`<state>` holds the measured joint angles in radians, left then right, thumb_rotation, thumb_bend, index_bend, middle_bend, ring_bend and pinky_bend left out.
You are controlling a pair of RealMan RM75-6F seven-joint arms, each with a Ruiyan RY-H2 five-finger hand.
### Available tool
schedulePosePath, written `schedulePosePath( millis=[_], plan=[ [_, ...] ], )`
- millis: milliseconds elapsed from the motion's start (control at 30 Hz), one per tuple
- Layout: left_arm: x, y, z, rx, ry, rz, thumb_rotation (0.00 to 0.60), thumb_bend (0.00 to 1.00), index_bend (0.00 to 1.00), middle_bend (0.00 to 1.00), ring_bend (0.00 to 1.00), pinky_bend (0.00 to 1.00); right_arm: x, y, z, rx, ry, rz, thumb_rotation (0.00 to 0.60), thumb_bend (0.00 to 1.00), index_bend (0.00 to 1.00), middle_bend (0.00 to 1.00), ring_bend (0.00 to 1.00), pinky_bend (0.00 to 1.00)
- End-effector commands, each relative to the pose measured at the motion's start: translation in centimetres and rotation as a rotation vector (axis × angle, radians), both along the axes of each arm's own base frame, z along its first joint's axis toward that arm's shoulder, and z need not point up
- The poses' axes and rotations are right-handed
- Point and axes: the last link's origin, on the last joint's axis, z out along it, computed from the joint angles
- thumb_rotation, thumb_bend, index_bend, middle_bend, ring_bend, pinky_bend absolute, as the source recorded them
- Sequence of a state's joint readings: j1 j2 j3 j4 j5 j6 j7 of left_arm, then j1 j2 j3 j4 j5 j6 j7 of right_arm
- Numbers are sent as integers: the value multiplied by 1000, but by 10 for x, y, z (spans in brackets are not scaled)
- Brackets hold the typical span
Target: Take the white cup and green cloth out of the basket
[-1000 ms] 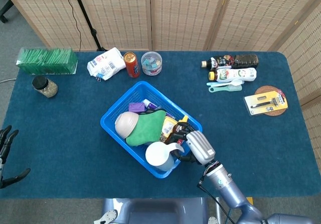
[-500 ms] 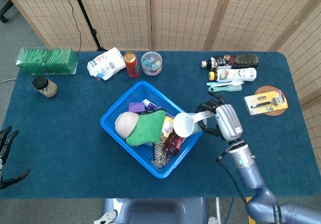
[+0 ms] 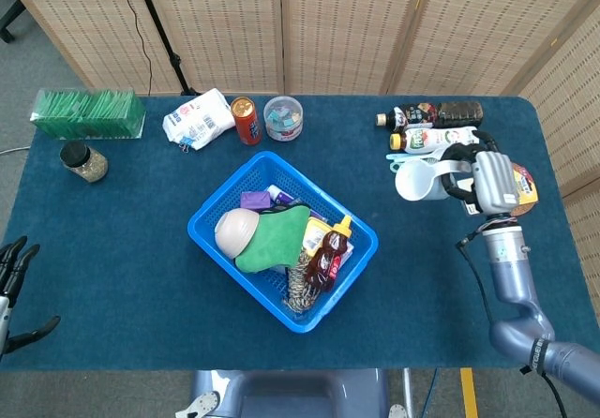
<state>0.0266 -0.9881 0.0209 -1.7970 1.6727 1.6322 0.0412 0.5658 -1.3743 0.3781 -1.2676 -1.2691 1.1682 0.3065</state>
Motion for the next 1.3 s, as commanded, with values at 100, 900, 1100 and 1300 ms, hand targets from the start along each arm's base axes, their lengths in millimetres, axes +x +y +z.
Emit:
schedulePosePath(
  millis=[100,900,1100,1300],
  plan=[
    [0,0,0,-3,2,0,600,0,0,0,0,0,-41,-11,-23,79,87,-98,600,562,622,621,478,141],
    [-1,-1,2,-7,-4,-3,600,0,0,0,0,0,-51,8,-44,208,370,-52,600,425,0,0,0,0],
    [-1,-1,2,-7,-4,-5,600,0,0,0,0,0,-31,20,-25,146,412,-31,600,181,0,0,0,0],
    [-1,-2,2,-8,-3,-8,600,0,0,0,0,0,-14,29,-13,151,519,-25,600,90,0,0,0,0]
  ],
)
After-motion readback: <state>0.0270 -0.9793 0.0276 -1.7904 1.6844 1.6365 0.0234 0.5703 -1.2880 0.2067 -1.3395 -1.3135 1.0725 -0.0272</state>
